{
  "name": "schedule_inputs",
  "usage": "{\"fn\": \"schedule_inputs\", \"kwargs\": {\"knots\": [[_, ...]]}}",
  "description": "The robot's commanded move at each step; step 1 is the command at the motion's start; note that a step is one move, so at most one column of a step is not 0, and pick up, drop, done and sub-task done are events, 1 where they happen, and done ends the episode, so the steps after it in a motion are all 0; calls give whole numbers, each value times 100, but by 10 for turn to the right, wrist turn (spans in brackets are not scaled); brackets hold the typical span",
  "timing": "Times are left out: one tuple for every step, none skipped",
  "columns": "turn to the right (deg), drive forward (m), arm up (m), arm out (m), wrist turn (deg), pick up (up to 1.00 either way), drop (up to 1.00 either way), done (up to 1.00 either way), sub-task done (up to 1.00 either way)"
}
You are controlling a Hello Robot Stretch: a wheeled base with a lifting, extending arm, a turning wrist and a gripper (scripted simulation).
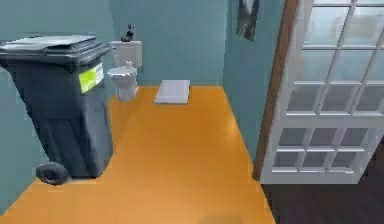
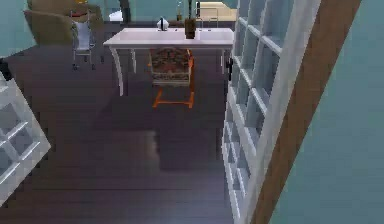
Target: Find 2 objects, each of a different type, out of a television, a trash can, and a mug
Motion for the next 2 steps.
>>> {"fn": "schedule_inputs", "kwargs": {"knots": [[0, 95, 0, 0, 0, 0, 0, 0, 0], [-450, 0, 0, 0, 0, 0, 0, 0, 0]]}}
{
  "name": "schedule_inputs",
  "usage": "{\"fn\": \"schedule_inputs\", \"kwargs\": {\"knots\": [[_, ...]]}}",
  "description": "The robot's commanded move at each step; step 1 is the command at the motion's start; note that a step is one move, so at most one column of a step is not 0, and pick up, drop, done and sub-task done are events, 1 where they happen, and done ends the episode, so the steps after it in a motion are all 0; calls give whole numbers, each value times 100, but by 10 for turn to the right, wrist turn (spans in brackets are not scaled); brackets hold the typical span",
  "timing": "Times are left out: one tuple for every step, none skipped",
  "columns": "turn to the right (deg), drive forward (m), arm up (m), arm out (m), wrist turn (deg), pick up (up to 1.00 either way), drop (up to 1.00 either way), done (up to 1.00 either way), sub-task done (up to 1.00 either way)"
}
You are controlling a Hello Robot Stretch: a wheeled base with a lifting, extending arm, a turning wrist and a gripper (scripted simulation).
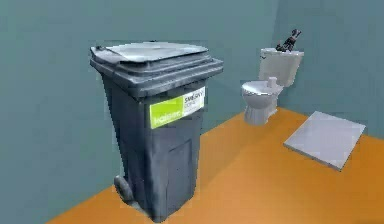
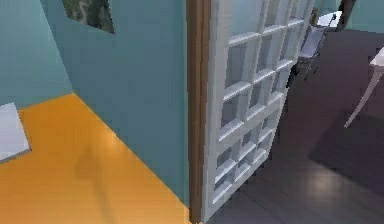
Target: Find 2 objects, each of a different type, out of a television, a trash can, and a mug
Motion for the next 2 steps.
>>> {"fn": "schedule_inputs", "kwargs": {"knots": [[-90, 0, 0, 0, 0, 0, 0, 0, 0], [0, 0, 0, 0, 0, 0, 0, 100, 0]]}}
